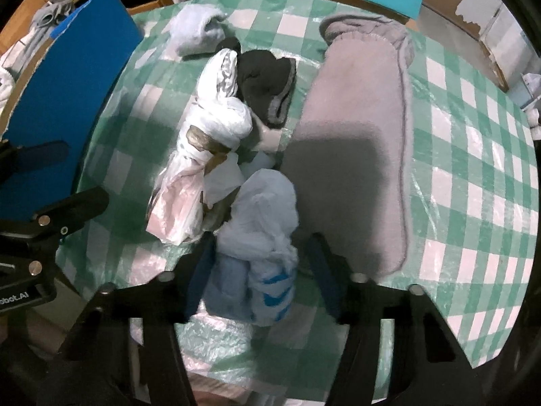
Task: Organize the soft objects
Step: 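Grasp the white-and-blue sock bundle with the right tool while the left tool grasps the white plastic bundle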
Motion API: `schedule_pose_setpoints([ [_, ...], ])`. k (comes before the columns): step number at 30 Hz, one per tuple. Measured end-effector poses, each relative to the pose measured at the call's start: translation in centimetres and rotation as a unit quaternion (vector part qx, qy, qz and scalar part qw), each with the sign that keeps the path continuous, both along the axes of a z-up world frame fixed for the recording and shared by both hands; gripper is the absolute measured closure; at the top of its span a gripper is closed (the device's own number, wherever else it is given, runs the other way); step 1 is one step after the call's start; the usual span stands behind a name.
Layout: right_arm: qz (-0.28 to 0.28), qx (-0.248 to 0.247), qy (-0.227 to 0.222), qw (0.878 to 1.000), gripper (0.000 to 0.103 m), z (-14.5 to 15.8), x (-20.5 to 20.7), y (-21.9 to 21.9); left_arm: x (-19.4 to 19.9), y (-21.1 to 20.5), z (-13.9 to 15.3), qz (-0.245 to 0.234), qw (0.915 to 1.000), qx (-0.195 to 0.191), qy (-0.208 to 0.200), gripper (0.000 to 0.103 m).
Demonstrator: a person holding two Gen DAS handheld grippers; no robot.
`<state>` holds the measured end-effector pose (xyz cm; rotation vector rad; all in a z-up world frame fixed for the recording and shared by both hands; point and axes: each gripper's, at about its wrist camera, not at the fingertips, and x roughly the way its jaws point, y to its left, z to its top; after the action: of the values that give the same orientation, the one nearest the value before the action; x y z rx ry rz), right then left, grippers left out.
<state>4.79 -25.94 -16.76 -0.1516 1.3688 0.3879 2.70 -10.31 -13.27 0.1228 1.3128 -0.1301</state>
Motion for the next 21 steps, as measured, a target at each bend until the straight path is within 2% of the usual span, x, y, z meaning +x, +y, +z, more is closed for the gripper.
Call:
schedule_pose_setpoints([
  [7,-0.006,0.007,-0.008,1.000,0.059,0.5,0.3,-0.9,0.7,-0.4,-0.2,-0.001,1.0000,-0.008,0.003,0.029],
  [16,-0.045,0.007,-0.019,0.999,0.060,1.1,1.8,-3.9,1.8,-1.7,-0.9,0.003,0.9999,-0.010,0.010,0.026],
  [21,-0.059,0.015,-0.019,0.998,0.060,1.0,2.3,-4.5,2.6,-2.3,-1.0,0.008,0.9995,-0.026,0.014,0.025],
])
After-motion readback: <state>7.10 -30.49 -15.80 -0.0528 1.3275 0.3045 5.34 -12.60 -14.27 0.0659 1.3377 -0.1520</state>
